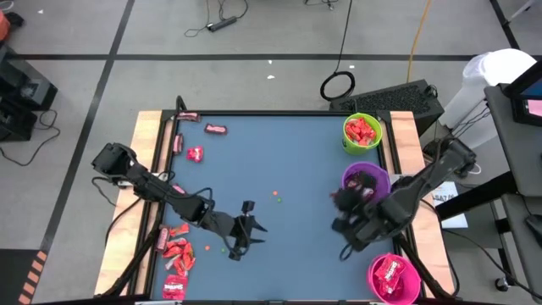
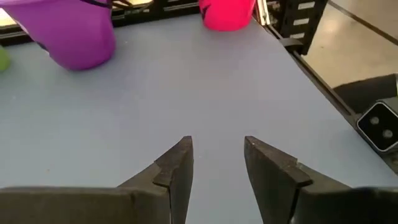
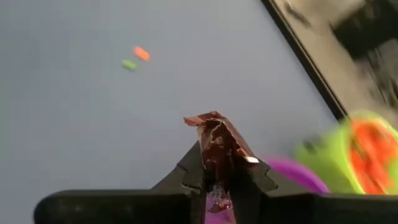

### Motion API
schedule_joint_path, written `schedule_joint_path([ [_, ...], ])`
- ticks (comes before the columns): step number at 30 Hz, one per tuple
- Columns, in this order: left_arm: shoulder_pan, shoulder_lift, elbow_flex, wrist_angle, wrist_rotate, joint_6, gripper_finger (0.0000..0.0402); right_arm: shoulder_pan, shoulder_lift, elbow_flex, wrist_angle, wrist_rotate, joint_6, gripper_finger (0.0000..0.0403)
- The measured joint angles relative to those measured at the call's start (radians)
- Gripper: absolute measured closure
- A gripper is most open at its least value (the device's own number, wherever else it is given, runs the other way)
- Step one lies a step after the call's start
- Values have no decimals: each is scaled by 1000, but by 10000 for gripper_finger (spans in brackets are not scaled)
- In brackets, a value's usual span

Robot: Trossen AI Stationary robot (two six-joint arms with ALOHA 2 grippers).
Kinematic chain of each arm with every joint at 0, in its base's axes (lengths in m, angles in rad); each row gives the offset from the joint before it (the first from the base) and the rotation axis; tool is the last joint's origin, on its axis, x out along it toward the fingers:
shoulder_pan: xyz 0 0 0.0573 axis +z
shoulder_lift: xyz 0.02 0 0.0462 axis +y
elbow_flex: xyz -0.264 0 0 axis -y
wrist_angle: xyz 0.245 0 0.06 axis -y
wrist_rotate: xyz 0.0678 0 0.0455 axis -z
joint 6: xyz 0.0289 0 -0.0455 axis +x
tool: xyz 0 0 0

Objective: Organize candy in baskets
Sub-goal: Put the brown chocolate bar into the violet bucket

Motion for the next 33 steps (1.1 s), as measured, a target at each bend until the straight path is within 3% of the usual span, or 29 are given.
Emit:
schedule_joint_path([
  [3, 0, 0, -3, 8, -4, 0, 251, -2, -46, 0, -175, -58, 168, 365],
  [5, 0, 0, -3, 13, -4, 1, 251, -4, -78, -9, -174, -102, 231, 365],
  [11, 8, 0, -3, 13, -8, 2, 251, -23, -133, -55, -179, -162, 241, 364],
  [19, 8, 0, -3, 13, -8, 2, 251, -70, -146, -243, -177, -220, 215, 359],
  [23, 9, 0, -3, 13, -8, 2, 251, -94, -146, -269, -178, -294, 226, 319],
  [29, 9, 0, -3, 13, -8, 5, 251, -101, -150, -192, -162, -292, 157, 228],
  [33, 9, 0, -3, 12, -8, 5, 251, -81, -150, -122, -8, -190, 68, 189],
])
